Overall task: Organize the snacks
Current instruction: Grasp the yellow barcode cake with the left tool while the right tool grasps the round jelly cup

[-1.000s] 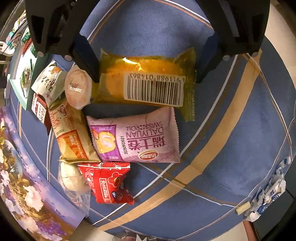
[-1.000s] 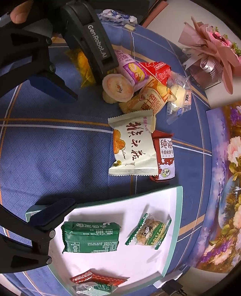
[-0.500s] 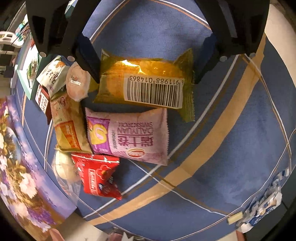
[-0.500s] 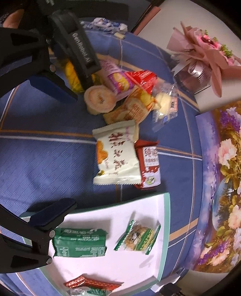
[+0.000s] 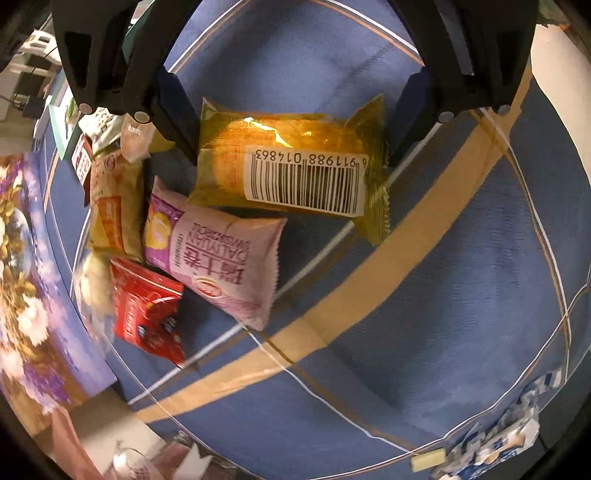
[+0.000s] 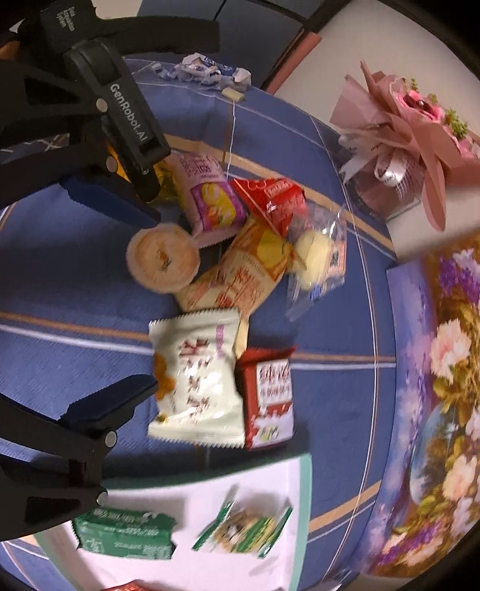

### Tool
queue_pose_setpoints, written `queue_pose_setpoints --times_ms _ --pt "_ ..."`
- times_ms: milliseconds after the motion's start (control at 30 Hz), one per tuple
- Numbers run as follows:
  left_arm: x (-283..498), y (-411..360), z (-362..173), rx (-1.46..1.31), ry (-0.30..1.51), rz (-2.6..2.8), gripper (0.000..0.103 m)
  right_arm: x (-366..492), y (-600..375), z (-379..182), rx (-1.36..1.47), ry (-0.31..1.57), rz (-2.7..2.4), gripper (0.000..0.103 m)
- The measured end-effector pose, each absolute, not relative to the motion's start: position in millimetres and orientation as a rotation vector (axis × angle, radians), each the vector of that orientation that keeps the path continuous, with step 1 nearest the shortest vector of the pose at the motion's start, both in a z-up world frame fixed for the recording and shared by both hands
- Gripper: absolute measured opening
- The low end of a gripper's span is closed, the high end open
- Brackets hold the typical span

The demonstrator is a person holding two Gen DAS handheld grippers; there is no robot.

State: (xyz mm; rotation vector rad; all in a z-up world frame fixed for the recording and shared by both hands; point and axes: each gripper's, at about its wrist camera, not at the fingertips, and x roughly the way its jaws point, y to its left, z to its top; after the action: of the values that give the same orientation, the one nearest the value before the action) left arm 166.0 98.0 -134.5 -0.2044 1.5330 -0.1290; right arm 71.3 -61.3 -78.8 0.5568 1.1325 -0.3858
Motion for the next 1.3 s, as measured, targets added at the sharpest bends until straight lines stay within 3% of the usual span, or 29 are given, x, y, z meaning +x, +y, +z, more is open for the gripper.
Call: queue_pose_setpoints --times_ms 267,567,833,1033,1300 --pt "174 118 -140 -0.227 1.537 -0.102 0.093 97 -46 -94 0.503 1.168 -0.372 0.071" --pt "182 120 -151 -0.196 1.535 -0.074 0.093 108 -42 -110 0.513 1.179 -0.356 0.067" --pt "179 109 -159 -0.181 1.531 -0.073 0.093 101 -48 -117 0.537 1.177 -0.377 0.050" --pt "178 85 -139 -0.158 1.514 -0.091 0.082 94 -59 -118 0.582 1.166 -0.376 0.049" --pt "175 89 -131 -0.190 1.517 -0.109 0.078 82 -66 -107 0.611 1.155 -0.372 0.048"
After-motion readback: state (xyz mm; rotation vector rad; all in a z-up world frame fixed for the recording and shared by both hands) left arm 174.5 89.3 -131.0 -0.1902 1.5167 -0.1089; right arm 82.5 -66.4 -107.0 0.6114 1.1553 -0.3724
